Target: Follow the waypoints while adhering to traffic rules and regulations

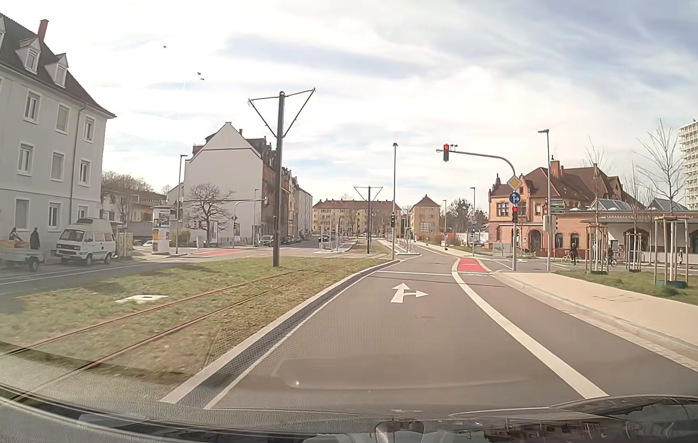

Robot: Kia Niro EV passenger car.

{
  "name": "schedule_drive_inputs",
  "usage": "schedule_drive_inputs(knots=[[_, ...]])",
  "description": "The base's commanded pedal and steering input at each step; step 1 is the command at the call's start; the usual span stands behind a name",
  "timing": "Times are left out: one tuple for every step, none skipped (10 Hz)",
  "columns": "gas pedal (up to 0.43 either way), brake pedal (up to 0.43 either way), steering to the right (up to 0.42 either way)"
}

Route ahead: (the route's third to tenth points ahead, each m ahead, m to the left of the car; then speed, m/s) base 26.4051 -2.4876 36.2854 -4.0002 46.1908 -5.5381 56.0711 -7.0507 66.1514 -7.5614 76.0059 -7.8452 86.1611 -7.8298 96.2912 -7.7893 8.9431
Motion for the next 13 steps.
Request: schedule_drive_inputs(knots=[[0.000,0.250,0.028],[0.000,0.250,0.031],[0.000,0.244,0.035],[0.000,0.250,0.039],[0.000,0.256,0.043],[0.000,0.256,0.044],[0.000,0.256,0.045],[0.000,0.262,0.046],[0.000,0.250,0.048],[0.000,0.122,0.048],[0.000,0.000,0.049],[0.000,0.000,0.054],[0.000,0.000,0.055]])
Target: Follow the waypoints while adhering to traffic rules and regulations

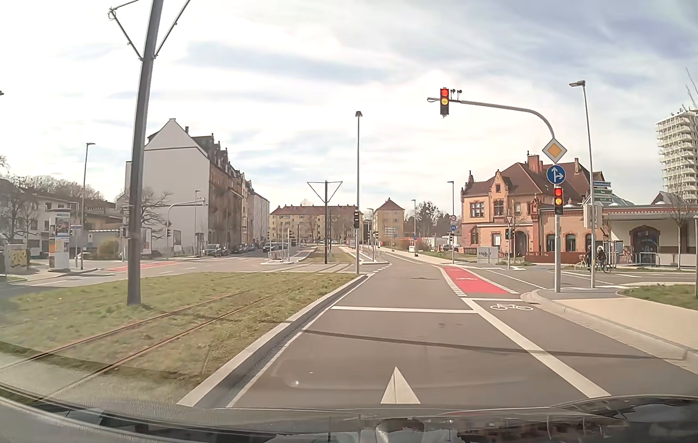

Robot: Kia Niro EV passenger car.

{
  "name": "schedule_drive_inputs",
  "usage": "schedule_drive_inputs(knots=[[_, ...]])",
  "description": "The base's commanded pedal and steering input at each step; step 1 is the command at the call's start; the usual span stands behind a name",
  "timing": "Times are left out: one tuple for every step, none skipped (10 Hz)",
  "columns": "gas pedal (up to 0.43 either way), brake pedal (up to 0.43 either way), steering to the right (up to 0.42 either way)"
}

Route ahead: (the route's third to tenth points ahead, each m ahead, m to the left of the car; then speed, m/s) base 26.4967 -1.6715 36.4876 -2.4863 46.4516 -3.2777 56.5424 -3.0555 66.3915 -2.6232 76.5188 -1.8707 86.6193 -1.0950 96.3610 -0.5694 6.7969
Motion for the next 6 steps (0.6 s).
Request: schedule_drive_inputs(knots=[[0.000,0.000,0.054],[0.039,0.000,0.052],[0.228,0.000,0.049],[0.260,0.000,0.047],[0.287,0.000,0.046],[0.287,0.000,0.045]])
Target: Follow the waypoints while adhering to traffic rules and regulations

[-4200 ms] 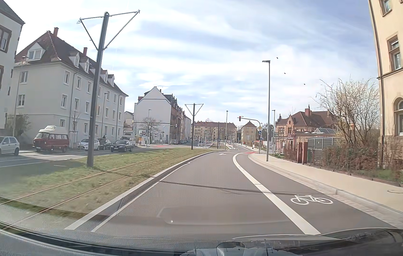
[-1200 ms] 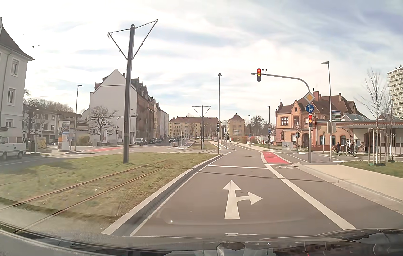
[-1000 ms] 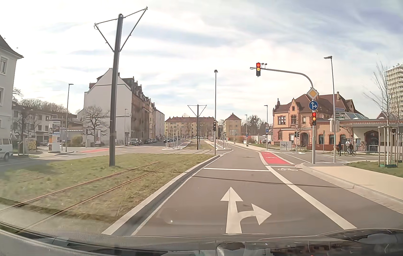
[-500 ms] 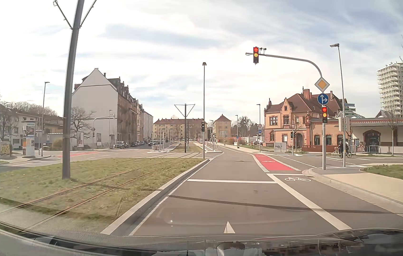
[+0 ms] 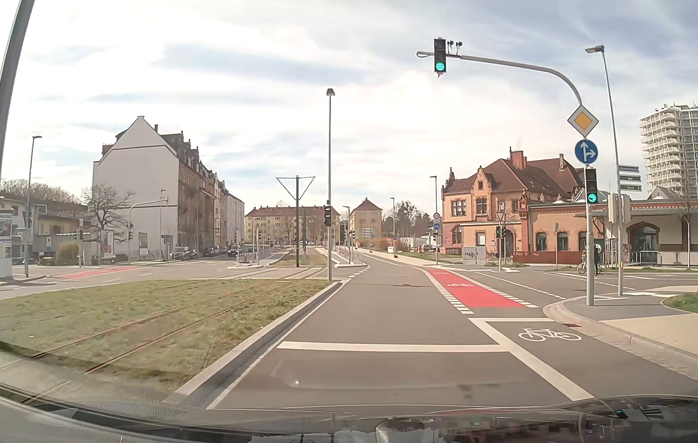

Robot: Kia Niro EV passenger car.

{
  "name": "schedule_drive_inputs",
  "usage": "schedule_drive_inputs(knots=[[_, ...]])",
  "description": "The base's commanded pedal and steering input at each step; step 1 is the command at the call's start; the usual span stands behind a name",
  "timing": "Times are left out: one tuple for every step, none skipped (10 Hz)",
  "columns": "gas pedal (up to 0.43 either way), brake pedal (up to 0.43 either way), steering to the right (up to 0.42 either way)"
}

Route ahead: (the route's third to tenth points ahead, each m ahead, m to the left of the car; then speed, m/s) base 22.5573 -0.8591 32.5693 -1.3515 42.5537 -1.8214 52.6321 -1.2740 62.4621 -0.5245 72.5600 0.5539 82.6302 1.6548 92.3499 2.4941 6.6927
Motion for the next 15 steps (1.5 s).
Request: schedule_drive_inputs(knots=[[0.299,0.000,0.044],[0.299,0.000,0.043],[0.311,0.000,0.041],[0.311,0.000,0.038],[0.311,0.000,0.035],[0.311,0.000,0.033],[0.299,0.000,0.031],[0.299,0.000,0.030],[0.299,0.000,0.025],[0.287,0.000,0.019],[0.287,0.000,0.013],[0.287,0.000,0.009],[0.280,0.000,0.007],[0.280,0.000,0.005],[0.280,0.000,0.005]])
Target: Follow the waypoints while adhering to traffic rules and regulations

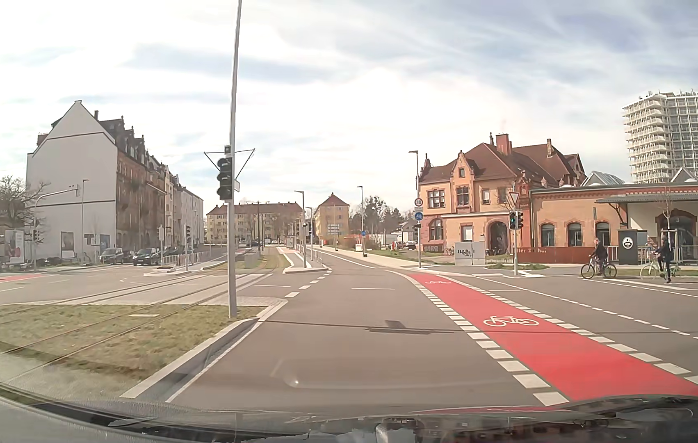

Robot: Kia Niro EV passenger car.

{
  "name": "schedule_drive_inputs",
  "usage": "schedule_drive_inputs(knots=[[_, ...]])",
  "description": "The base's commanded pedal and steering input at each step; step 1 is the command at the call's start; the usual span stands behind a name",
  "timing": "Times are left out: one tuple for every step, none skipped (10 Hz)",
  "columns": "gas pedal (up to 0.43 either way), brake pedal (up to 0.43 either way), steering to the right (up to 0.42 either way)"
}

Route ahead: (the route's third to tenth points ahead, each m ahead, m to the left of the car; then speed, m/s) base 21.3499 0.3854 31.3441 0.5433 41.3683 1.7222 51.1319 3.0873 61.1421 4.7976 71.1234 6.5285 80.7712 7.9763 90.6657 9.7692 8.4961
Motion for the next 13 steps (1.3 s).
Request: schedule_drive_inputs(knots=[[0.280,0.000,0.005],[0.280,0.000,0.005],[0.280,0.000,0.005],[0.260,0.000,0.005],[0.248,0.000,0.005],[0.248,0.000,0.005],[0.248,0.000,0.004],[0.248,0.000,0.002],[0.228,0.000,0.001],[0.228,0.000,0.001],[0.228,0.000,0.000],[0.220,0.000,0.000],[0.197,0.000,-0.002]])
